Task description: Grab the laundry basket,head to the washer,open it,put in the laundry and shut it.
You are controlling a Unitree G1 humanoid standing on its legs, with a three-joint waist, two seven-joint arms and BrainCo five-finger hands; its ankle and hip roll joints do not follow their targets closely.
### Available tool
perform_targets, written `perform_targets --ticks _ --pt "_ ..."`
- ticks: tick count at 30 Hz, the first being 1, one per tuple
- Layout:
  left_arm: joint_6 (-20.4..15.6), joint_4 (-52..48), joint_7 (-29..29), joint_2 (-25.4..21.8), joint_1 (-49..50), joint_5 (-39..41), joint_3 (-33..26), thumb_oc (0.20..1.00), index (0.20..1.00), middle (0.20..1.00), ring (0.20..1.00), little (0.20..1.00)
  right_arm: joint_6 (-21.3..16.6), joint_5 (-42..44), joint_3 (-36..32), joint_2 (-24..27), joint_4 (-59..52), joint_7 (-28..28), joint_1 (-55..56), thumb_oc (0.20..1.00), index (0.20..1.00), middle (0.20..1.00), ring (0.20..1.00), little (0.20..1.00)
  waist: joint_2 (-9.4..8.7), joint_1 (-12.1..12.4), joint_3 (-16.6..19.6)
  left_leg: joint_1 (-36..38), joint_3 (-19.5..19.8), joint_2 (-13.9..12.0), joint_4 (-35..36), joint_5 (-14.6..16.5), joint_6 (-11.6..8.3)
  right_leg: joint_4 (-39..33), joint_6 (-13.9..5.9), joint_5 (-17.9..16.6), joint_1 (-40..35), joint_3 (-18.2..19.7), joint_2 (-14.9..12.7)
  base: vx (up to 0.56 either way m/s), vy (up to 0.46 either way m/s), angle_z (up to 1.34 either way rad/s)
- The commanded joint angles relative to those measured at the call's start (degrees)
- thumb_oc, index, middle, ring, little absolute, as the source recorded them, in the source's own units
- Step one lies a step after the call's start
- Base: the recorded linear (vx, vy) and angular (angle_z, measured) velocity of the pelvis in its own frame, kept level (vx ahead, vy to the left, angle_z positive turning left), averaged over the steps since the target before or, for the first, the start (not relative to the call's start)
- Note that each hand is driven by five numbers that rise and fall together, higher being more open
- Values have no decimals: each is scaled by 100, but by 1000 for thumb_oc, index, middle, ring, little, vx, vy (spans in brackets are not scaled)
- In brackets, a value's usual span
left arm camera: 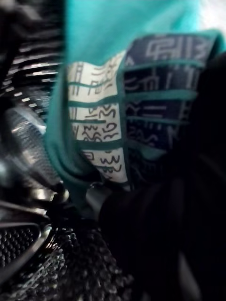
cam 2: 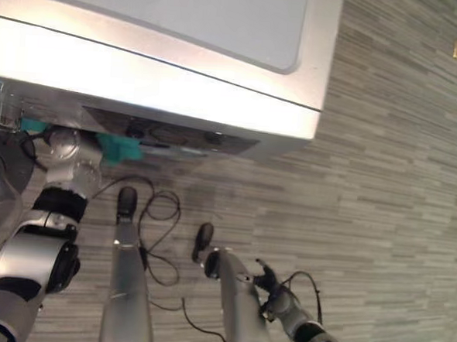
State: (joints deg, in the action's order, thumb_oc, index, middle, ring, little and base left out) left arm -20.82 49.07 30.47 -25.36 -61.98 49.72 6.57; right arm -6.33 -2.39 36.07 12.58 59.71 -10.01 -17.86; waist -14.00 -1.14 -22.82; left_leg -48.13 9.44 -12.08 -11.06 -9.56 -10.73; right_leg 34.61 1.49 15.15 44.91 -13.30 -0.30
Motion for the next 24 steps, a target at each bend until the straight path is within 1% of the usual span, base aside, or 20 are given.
perform_targets --ticks 1,2,3,4,5,7,9,10,11,12,14,15,16,17,18,19,20,22,23,24 --pt "-390 97 -339 -170 -924 396 177 200 200 200 200 200 92 134 252 132 -23 -93 423 1000 1000 1000 1000 1000 128 -212 97 -360 65 65 -93 72 209 -348 -407 172 -449 165 -460 28 23 10" --pt "-367 338 -448 -203 -1158 573 194 200 200 200 200 200 92 149 235 175 -44 -93 415 1000 1000 1000 1000 1000 125 -248 112 -429 70 88 -110 81 216 -319 -411 179 -380 173 -482 48 51 11" --pt "-341 761 -558 -344 -1654 1046 146 200 200 200 200 200 78 225 163 277 -103 -103 416 1000 1000 1000 1000 1000 117 -353 163 -572 48 118 -134 102 227 -272 -424 170 -232 200 -501 42 50 13" --pt "-340 893 -600 -448 -1870 1185 153 200 200 200 200 200 74 248 146 331 -127 -107 403 1000 1000 1000 1000 1000 120 -384 192 -628 52 117 -136 107 232 -273 -431 163 -181 221 -514 31 43 12" --pt "-338 956 -645 -469 -1926 1226 166 200 200 200 200 200 77 251 143 335 -134 -105 385 1000 1000 1000 1000 1000 119 -391 194 -654 52 120 -142 107 233 -266 -433 164 -155 222 -517 25 25 5" --pt "-322 1201 -705 -674 -2444 1597 192 200 200 200 200 200 84 272 131 422 -191 -96 355 1000 1000 1000 1000 1000 117 -473 263 -783 65 138 -158 125 249 -278 -463 125 -38 251 -532 45 15 -3" --pt "-414 1234 -805 -806 -3035 1925 322 200 200 200 200 200 103 323 114 524 -283 -79 245 1000 1000 1000 1000 1000 127 -556 337 -934 79 155 -183 143 269 -307 -491 87 47 277 -558 24 6 -2" --pt "-419 1266 -816 -816 -3090 1952 345 200 200 200 200 200 111 329 103 526 -292 -74 217 1000 1000 1000 1000 1000 126 -559 328 -960 81 159 -189 143 272 -310 -496 83 67 275 -561 40 -2 4" --pt "-613 955 -845 -764 -3654 2058 621 200 200 200 200 200 116 328 78 683 -407 -94 145 1000 1000 1000 1000 1000 148 -633 384 -1050 97 186 -208 166 288 -357 -526 44 119 299 -567 67 -15 3" --pt "-1050 241 -920 -528 -4115 2300 870 200 200 200 200 200 105 285 49 824 -603 -113 129 1000 1000 1000 1000 1000 160 -693 403 -1175 120 233 -229 195 317 -428 -563 -1 192 280 -573 66 -14 3" --pt "-1102 164 -868 -490 -4091 2285 898 200 200 200 200 200 124 280 9 823 -636 -107 135 1000 1000 1000 1000 1000 161 -676 407 -1217 135 242 -246 197 321 -426 -568 -4 218 267 -576 26 -3 9" --pt "-1385 -327 -903 -386 -4217 2309 958 200 200 200 200 200 120 235 15 870 -691 -126 149 1000 1000 1000 1000 1000 158 -704 429 -1235 134 262 -247 212 329 -483 -590 -28 223 273 -567 30 3 13" --pt "-1812 -1202 -802 -240 -4183 2100 1039 200 200 200 200 200 130 155 -40 901 -821 -140 239 1000 1000 1000 1000 1000 153 -707 443 -1289 133 281 -265 235 350 -547 -633 -75 243 272 -561 52 6 12" --pt "-2064 -1797 -556 -26 -3890 1684 971 200 200 200 200 200 141 94 -118 962 -1008 -107 352 1000 1000 1000 1000 1000 122 -690 488 -1328 129 321 -290 263 382 -591 -681 -115 273 323 -536 49 34 7" --pt "-2122 -1942 -554 114 -3721 1752 900 200 200 200 200 200 130 65 -121 977 -1108 -84 372 1000 1000 1000 1000 1000 117 -695 486 -1319 115 339 -302 286 401 -599 -690 -126 288 342 -531 47 45 7" --pt "-1989 -1820 -511 291 -3317 1907 735 200 200 200 200 200 138 20 -127 1001 -1312 -44 441 1000 1000 1000 1000 1000 129 -680 518 -1278 90 365 -336 341 435 -585 -666 -98 284 385 -532 26 41 5" --pt "-1976 -1809 -533 291 -3306 1928 721 200 200 200 200 200 146 19 -126 1014 -1327 -42 464 1000 1000 1000 1000 1000 131 -678 532 -1274 83 365 -340 349 437 -579 -666 -92 285 392 -534 18 54 4" --pt "-1611 -1302 -579 268 -3045 2054 655 200 200 200 200 200 128 25 -93 1009 -1481 -29 465 1000 1000 1000 1000 1000 145 -681 513 -1245 50 374 -367 387 458 -530 -635 -81 311 423 -544 -5 86 -4" --pt "-779 -206 -736 -21 -3026 1806 868 200 200 200 200 200 117 59 -45 1048 -1504 23 476 1000 1000 1000 1000 1000 161 -702 523 -1211 10 367 -381 419 469 -528 -612 -82 309 464 -551 -17 89 -12" --pt "-751 -117 -799 -48 -3098 1845 876 1000 1000 1000 1000 1000 116 62 -39 1039 -1503 22 456 1000 1000 1000 1000 1000 150 -703 512 -1217 4 363 -370 394 474 -537 -612 -104 320 468 -548 -19 88 -16"
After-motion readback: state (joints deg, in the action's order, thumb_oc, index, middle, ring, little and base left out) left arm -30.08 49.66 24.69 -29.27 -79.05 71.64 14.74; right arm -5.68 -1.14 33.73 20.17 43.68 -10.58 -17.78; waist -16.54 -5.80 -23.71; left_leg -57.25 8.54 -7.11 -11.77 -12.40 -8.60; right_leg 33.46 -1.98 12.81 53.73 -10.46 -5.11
